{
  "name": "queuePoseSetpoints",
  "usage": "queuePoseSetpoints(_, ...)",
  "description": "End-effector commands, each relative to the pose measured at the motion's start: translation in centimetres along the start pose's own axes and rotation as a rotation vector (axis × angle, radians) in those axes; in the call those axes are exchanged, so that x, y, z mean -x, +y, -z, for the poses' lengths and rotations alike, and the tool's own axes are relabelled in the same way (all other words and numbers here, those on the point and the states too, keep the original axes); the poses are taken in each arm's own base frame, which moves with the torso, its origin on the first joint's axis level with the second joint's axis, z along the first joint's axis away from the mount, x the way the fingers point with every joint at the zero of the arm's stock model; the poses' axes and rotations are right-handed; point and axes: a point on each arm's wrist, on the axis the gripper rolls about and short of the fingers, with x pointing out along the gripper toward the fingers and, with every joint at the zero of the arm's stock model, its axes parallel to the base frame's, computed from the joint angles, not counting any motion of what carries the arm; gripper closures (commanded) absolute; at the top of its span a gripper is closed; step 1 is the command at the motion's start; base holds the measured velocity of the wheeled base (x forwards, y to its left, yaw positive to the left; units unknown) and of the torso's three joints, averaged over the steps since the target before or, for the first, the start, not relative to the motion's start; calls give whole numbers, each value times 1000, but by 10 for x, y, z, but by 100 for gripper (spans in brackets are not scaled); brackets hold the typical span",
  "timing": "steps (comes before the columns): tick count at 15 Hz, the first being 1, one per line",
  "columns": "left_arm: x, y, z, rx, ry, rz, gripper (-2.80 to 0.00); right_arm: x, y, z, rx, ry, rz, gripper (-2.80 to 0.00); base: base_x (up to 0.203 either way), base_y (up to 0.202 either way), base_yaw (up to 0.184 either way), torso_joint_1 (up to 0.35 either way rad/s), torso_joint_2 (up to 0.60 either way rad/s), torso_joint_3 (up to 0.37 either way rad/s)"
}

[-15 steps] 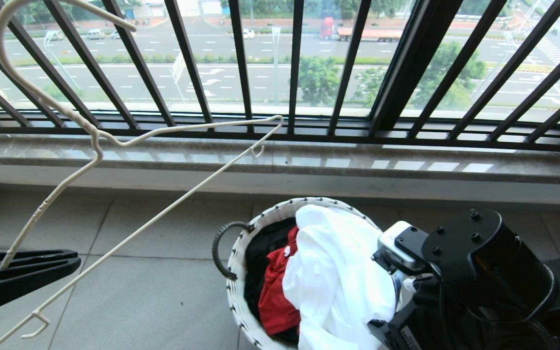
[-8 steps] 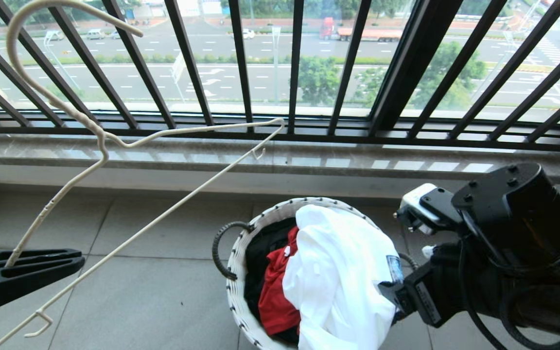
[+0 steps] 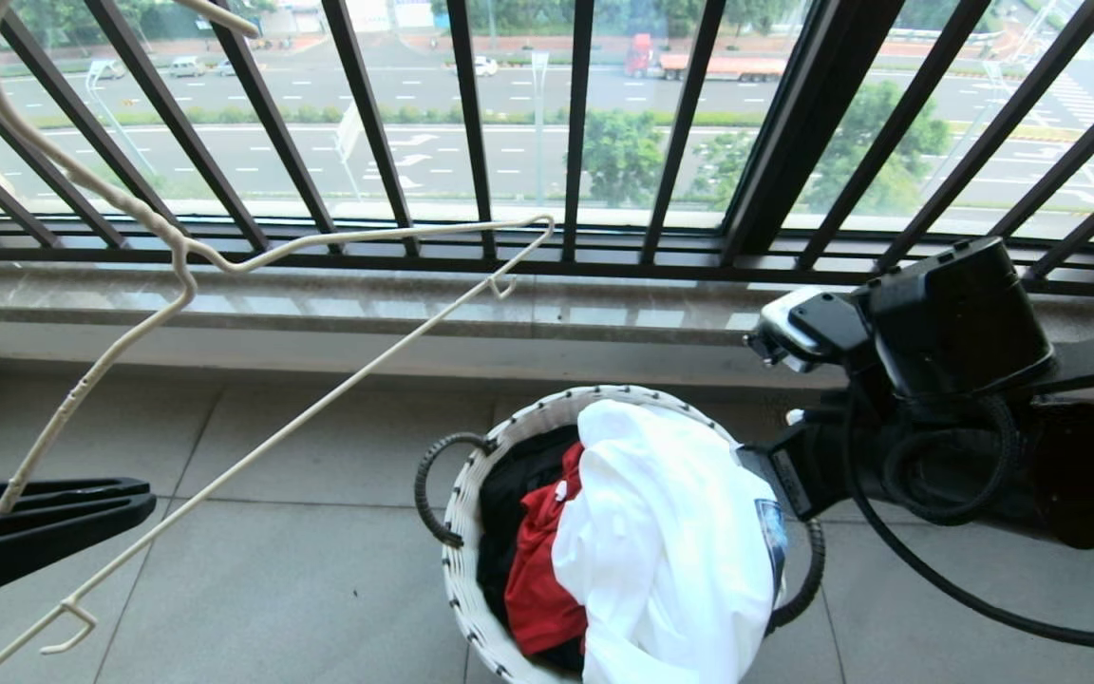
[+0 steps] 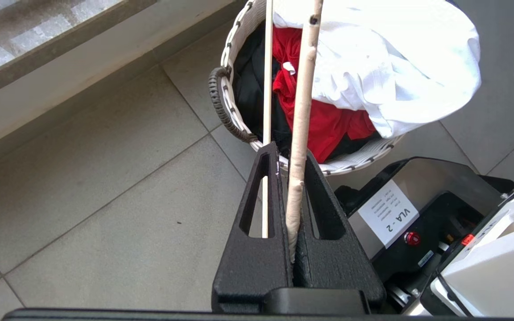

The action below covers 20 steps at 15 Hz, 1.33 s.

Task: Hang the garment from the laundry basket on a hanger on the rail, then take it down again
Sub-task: Pick up clothes from the basket

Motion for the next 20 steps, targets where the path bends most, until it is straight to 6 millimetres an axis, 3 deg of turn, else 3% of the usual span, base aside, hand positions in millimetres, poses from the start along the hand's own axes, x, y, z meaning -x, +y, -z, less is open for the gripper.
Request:
queuePoseSetpoints(1,1,0,-1,0,-5,2,0,-31,13,0,27,40,-1,0,0,0,0,0,0,0)
queuePoseSetpoints(5,1,1,-4,29,-13,-2,0,-62,26,-12,81,-1,-14,0,0,0,0,0,0,0)
queuePoseSetpoints(7,1,1,-4,30,-13,-1,0,-66,29,-12,71,-2,-63,0,0,0,0,0,0,0)
queuePoseSetpoints(8,1,1,-4,30,-12,1,0,-66,29,-12,71,-3,-74,-280,0,0,0,0,0,0)
queuePoseSetpoints(11,-3,-2,-4,24,-10,54,0,-70,40,-9,119,8,-123,-280,0,0,0,0,0,0)
queuePoseSetpoints(14,-5,-3,-4,25,-7,79,0,-91,55,-8,186,-14,-129,-280,0,0,0,0,0,0)
queuePoseSetpoints(17,-6,-3,-4,27,-6,81,0,-93,76,-10,228,-37,-161,-280,0,0,0,0,0,0)
queuePoseSetpoints(20,-5,-3,-4,31,-11,75,0,-108,89,-4,296,-6,-100,-280,0,0,0,0,0,0)
